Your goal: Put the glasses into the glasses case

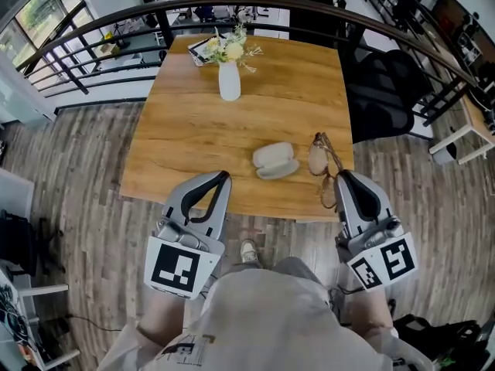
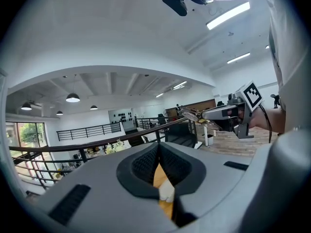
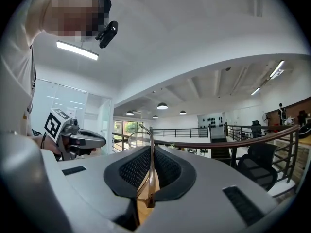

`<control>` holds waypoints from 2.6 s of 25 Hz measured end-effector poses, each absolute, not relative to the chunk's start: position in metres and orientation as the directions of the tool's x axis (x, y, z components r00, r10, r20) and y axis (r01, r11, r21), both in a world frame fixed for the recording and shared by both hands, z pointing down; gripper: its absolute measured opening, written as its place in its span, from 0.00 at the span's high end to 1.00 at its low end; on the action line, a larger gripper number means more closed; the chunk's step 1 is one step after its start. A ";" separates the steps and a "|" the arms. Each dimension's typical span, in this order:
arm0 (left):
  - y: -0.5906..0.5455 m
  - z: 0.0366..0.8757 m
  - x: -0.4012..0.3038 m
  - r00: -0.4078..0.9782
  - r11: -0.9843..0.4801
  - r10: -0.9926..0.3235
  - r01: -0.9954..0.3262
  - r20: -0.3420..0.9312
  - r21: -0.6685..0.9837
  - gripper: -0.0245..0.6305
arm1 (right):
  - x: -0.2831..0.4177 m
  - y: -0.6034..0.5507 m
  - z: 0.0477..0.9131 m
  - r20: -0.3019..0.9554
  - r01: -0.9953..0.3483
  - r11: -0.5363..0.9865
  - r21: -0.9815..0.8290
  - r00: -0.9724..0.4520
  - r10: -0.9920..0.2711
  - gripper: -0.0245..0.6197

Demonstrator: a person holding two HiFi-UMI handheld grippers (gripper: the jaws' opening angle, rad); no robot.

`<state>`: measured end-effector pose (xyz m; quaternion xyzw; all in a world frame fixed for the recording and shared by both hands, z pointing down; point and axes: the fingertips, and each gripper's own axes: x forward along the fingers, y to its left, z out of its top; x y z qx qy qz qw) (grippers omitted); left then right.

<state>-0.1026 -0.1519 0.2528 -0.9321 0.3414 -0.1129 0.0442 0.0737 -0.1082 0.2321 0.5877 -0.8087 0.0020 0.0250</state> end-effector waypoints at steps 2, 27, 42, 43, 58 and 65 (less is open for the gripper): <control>-0.160 0.257 -0.103 0.740 -0.764 -0.646 -0.627 0.187 -0.152 0.94 | 0.074 -0.117 0.235 0.046 -0.953 0.303 0.025 -0.302 -0.952 0.89; -0.205 0.327 -0.043 0.704 -0.763 -0.637 -0.634 0.314 -0.126 0.94 | 0.112 -0.217 0.327 0.194 -0.875 0.478 -0.081 -0.484 -0.853 0.90; -0.269 0.412 -0.050 0.644 -0.716 -0.624 -0.698 0.442 0.005 0.94 | 0.074 -0.311 0.433 0.317 -0.762 0.621 -0.184 -0.644 -0.696 0.90; -0.274 0.416 -0.053 0.635 -0.699 -0.638 -0.715 0.435 0.017 0.94 | 0.070 -0.315 0.443 0.309 -0.745 0.635 -0.205 -0.665 -0.680 0.90; -0.292 0.487 -0.054 0.606 -0.643 -0.611 -0.755 0.510 0.128 0.94 | 0.051 -0.326 0.550 0.334 -0.636 0.717 -0.285 -0.767 -0.548 0.90; -0.290 0.500 -0.046 0.605 -0.664 -0.589 -0.740 0.536 0.105 0.94 | 0.055 -0.314 0.590 0.460 -0.612 0.766 -0.197 -0.748 -0.479 0.90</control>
